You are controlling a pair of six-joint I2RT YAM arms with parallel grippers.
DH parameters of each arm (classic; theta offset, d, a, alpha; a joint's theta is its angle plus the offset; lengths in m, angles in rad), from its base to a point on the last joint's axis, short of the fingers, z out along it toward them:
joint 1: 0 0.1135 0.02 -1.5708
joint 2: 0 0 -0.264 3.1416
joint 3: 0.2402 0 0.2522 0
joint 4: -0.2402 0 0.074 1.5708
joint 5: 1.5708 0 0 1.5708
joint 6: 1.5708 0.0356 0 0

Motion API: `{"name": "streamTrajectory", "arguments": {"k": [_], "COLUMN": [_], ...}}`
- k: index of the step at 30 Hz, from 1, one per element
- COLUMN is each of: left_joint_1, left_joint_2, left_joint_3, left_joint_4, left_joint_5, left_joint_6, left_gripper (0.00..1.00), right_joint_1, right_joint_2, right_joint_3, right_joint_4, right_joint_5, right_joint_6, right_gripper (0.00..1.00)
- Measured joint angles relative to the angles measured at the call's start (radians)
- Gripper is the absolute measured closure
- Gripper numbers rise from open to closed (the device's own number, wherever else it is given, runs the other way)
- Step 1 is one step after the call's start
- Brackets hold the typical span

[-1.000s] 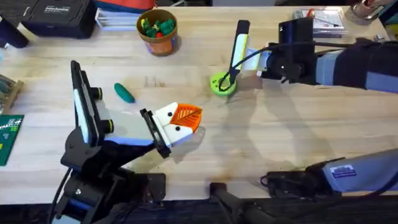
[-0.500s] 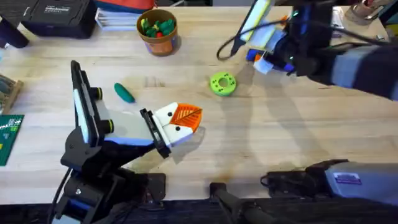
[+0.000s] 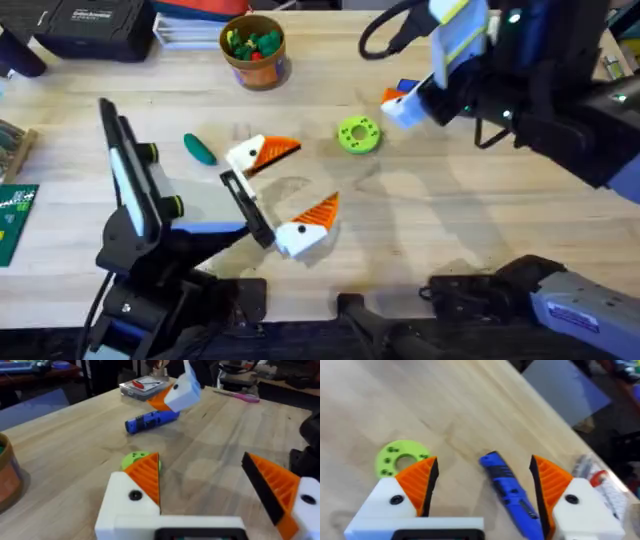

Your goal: Pick up the gripper from the table and insert it into the empty holder that is missing its gripper. Then pick up a screw, insert it into the mounting hole, and use the screwdriver to tighten it. Finally, clean up the table by picking up the vegetable and placing it into the bucket.

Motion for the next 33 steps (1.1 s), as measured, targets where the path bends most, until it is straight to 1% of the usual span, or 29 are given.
{"name": "streamTrajectory", "arguments": {"k": [2,4,5,7,10,13,17,19,21,23,25,27,31,32,33], "left_joint_1": [0.0,0.0,0.0,0.0,0.0,0.0,0.0,0.001,0.01,0.036,0.079,0.131,0.243,0.27,0.288], "left_joint_2": [0.0,0.0,0.0,0.006,0.061,0.167,0.363,0.478,0.574,0.668,0.758,0.833,0.938,0.959,0.973], "left_joint_3": [0.003,0.023,0.046,0.107,0.238,0.369,0.526,0.6,0.657,0.704,0.745,0.777,0.808,0.808,0.808], "left_joint_4": [0.0,-0.055,-0.101,-0.19,-0.314,-0.407,-0.535,-0.602,-0.656,-0.684,-0.698,-0.713,-0.722,-0.723,-0.726], "left_joint_5": [-0.039,-0.09,-0.125,-0.189,-0.304,-0.42,-0.566,-0.634,-0.679,-0.708,-0.728,-0.737,-0.739,-0.739,-0.739], "left_joint_6": [0.004,0.0,-0.001,-0.005,-0.009,-0.008,-0.011,-0.024,-0.038,-0.055,-0.093,-0.156,-0.316,-0.349,-0.368], "left_gripper": [0.015,0.015,0.015,0.015,0.015,0.015,0.015,0.015,0.015,0.015,0.014,0.015,0.015,0.015,0.015], "right_joint_1": [0.028,0.053,0.061,0.075,0.083,0.084,0.084,0.084,0.084,0.084,0.084,0.084,0.084,0.084,0.084], "right_joint_2": [0.0,0.0,0.0,0.0,0.0,0.0,0.0,0.0,0.0,0.0,0.0,0.0,0.0,0.0,0.0], "right_joint_3": [0.0,0.0,0.0,0.005,0.027,0.055,0.073,0.074,0.074,0.074,0.074,0.074,0.074,0.074,0.074], "right_joint_4": [-0.027,-0.039,-0.04,-0.044,-0.044,-0.043,-0.043,-0.043,-0.045,-0.046,-0.047,-0.047,-0.063,-0.074,-0.084], "right_joint_5": [-0.007,-0.011,-0.013,-0.014,-0.014,-0.014,-0.014,-0.014,-0.014,-0.014,-0.014,-0.014,-0.014,-0.014,-0.014], "right_joint_6": [0.031,0.06,0.071,0.089,0.108,0.122,0.129,0.13,0.13,0.13,0.13,0.13,0.13,0.13,0.13], "right_gripper": [0.007,0.007,0.007,0.007,0.007,0.007,0.007,0.007,0.007,0.007,0.007,0.007,0.007,0.007,0.008]}}
